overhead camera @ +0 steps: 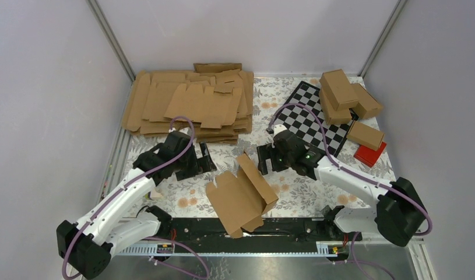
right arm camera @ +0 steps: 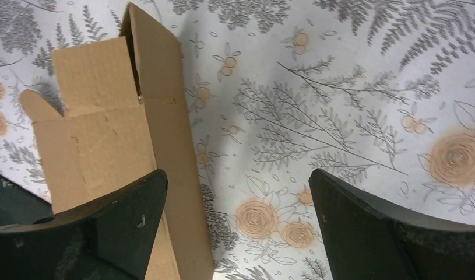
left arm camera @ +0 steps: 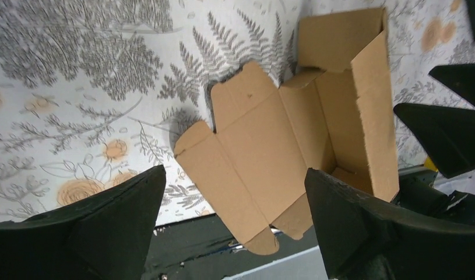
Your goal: Fold the paper box
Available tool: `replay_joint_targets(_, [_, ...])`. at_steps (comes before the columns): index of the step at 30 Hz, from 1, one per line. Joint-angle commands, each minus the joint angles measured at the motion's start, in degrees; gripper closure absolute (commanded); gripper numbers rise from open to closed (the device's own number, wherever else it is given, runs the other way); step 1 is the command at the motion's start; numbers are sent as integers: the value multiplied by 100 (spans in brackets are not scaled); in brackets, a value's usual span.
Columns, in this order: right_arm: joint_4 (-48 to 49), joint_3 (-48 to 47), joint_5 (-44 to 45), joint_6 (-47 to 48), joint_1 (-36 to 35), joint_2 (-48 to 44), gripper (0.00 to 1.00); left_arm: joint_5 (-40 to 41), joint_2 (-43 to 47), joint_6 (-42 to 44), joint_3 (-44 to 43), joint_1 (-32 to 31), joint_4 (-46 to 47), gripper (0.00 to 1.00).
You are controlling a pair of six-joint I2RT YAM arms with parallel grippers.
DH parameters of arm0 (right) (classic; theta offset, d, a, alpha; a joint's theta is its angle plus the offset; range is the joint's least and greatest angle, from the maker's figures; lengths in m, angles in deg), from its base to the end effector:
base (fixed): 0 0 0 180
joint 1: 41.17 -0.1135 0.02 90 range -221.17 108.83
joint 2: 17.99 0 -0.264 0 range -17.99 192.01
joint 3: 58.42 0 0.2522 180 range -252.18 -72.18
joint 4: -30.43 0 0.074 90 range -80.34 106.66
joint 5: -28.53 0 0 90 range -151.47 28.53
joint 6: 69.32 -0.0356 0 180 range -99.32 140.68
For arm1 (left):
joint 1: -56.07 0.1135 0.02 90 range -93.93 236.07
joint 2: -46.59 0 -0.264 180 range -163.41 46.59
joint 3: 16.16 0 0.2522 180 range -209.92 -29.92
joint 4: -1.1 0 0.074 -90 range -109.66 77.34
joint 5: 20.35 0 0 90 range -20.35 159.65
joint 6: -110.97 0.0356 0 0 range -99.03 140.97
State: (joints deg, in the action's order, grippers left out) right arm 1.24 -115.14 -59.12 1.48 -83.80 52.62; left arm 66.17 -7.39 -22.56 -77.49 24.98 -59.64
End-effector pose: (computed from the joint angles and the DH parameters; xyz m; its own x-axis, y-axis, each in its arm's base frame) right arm 0.1902 0.1731 0.2271 -0.6899 -0.1884 -0.6990 -0.4530 0.8655 0.2138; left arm 0.1532 -0.0949 0.2714 -0.8747 -0.2753 -0.3988 -0.0773 0.8917 -0.4461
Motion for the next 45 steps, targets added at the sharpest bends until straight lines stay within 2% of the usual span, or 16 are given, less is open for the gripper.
replay_joint_targets(1, [141, -445, -536, 124, -7, 188, 1, -502, 264, -417, 326, 7, 365, 1])
replay_joint_targets(6, [184, -451, -1536, 115, -4, -154, 1, -794, 295, -542, 738, 7, 641, 2])
replay_joint_targets(10, [-207, -575, -2389, 145, -22, -215, 0, -857, 272, -748, 1051, 7, 821, 3])
replay_joint_targets(18, [-791, -783, -2183, 178, -328, 250, 0, -1086, 244, -998, 1519, 7, 1234, 5])
replay_joint_targets(23, [-1196, -1079, -1457, 178, -679, 630, 0, -1145, 193, -1008, 1594, 7, 1402, 5])
replay_joint_targets(28, [-1441, -1107, -452, 124, -681, 768, 0, -1148, 155, -932, 1582, 7, 1411, 5])
replay_joint_targets(33, [-1365, -875, -806, 61, -147, 805, 2, -1219, 125, -835, 1599, 7, 1404, 5])
replay_joint_targets(39, [-486, 38, -1383, -412, 916, 292, 3, -1274, 113, -749, 1533, 7, 1418, 5])
replay_joint_targets(45, [-429, 346, -1182, -581, 1076, 389, 3, -1723, 69, -763, 1781, 7, 1812, 6])
